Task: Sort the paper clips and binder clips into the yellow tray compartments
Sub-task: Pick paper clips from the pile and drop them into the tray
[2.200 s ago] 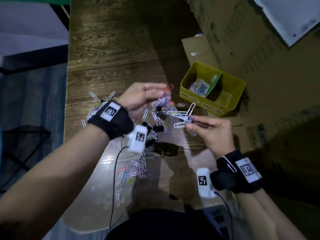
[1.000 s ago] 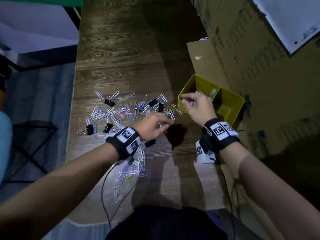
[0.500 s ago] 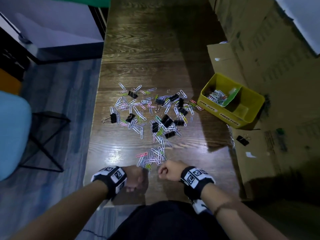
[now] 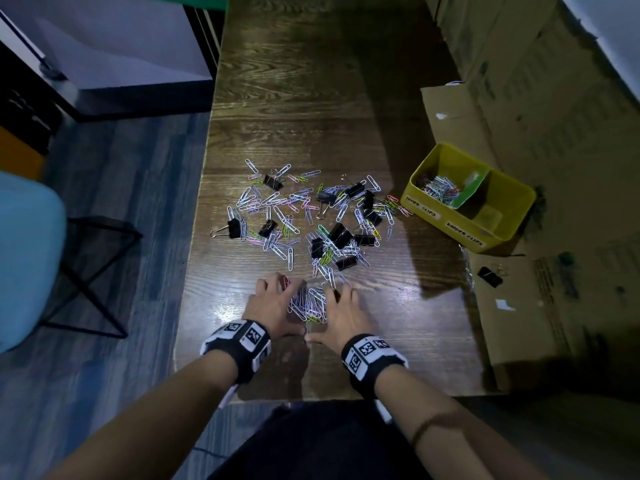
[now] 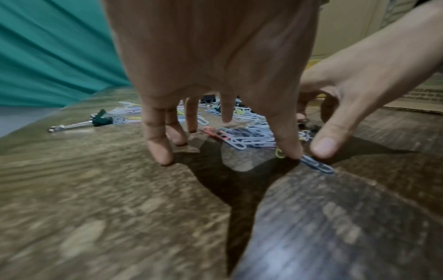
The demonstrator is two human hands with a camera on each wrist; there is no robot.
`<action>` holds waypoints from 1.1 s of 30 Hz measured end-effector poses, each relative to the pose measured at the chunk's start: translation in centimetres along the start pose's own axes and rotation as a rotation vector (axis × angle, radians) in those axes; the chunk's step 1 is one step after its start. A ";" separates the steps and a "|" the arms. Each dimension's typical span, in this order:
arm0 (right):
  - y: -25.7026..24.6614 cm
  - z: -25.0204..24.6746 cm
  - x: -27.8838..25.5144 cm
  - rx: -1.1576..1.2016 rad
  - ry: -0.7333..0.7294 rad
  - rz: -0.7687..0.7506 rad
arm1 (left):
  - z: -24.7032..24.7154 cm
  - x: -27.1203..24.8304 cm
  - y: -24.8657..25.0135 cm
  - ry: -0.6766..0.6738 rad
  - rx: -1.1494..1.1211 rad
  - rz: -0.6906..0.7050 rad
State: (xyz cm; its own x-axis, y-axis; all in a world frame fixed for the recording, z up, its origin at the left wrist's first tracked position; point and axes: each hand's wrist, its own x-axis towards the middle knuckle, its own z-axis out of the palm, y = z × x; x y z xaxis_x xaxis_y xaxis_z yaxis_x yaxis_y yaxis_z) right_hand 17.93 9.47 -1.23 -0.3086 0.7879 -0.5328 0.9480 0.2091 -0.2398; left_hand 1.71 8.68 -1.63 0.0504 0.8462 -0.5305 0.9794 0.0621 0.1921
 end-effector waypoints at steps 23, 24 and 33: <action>2.6 -0.3 1.8 0.544 0.063 0.064 | 1.1 1.5 1.2 0.216 -0.303 0.071; 2.9 -0.6 1.8 0.590 0.046 0.108 | 0.7 1.6 1.0 0.226 -0.372 0.015; 6.3 -3.3 2.2 0.959 0.089 0.180 | -1.6 3.6 -2.1 0.029 -1.213 -0.321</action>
State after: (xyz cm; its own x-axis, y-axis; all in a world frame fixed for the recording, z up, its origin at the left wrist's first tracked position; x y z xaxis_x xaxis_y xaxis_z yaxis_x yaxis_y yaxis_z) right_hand 23.49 14.38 -1.25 -0.1214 0.8111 -0.5722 0.5033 -0.4466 -0.7398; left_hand -0.48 12.40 -2.63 -0.1759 0.7134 -0.6783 0.1360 0.7000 0.7010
